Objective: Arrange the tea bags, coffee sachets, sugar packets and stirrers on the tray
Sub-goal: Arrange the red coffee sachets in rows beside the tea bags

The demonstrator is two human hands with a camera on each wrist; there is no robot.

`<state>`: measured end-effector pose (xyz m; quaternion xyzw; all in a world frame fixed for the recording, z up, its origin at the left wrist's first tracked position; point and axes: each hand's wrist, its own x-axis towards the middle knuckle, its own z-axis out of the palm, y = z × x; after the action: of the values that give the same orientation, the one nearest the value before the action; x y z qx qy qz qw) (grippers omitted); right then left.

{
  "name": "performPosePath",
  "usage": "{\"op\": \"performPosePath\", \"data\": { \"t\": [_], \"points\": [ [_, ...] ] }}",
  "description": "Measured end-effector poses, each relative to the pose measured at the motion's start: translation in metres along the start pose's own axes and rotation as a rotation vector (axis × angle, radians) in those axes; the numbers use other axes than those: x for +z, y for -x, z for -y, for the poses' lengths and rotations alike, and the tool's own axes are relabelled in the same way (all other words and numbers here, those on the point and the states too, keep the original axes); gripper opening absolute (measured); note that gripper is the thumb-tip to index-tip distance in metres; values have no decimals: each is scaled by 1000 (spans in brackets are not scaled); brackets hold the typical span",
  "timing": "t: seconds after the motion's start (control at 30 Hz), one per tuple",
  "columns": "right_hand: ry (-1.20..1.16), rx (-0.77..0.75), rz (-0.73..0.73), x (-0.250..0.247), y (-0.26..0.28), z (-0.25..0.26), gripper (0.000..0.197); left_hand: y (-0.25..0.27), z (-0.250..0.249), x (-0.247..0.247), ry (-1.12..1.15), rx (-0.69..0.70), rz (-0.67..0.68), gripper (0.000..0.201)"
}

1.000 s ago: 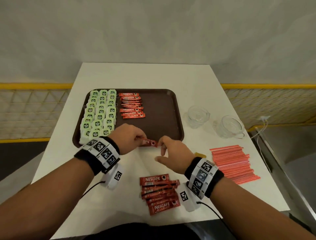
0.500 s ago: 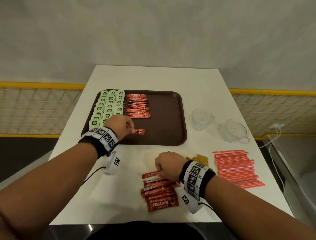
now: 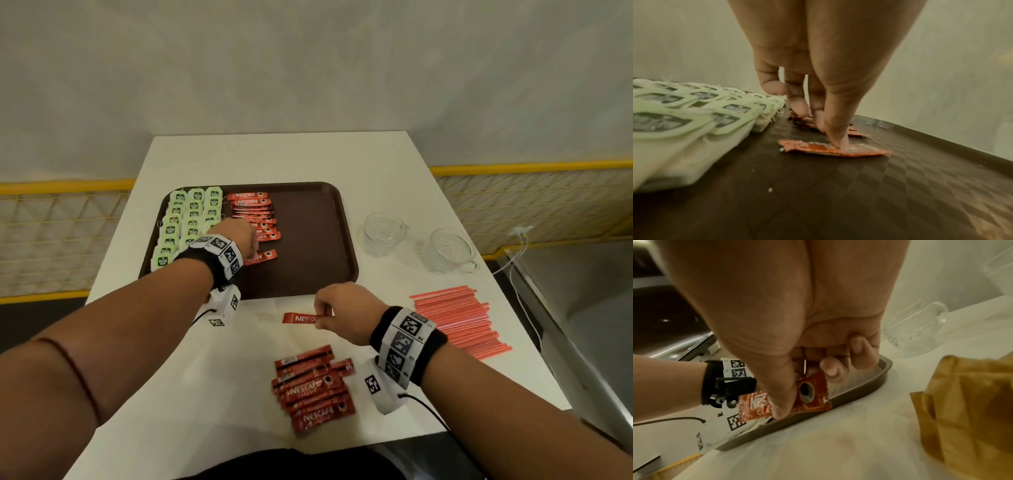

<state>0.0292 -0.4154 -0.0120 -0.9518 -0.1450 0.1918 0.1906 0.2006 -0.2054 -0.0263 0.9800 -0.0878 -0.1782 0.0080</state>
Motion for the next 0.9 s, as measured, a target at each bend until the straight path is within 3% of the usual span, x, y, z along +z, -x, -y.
{"op": "performPosePath", "data": {
  "t": [0.1,0.33,0.5,0.77,0.9],
  "points": [
    [-28,18,-17,-3,-1,-1,13,-6,-6,-6,-31,1,52,8],
    [-75,46,-7,-3,-1,-1,12,-20,-6,-10,-36,-2,-63,13],
    [-86,44,-24,-4,-6,-3,11,-22,-4,-15,-23,-6,-69,9],
    [-85,23,2,-7,-20,-2,9,-20,-11,-1,13,212,-201,18],
    [-79,0,4,-7,-23,-2,9,-22,-17,5,-47,206,-152,22]
  ]
}}
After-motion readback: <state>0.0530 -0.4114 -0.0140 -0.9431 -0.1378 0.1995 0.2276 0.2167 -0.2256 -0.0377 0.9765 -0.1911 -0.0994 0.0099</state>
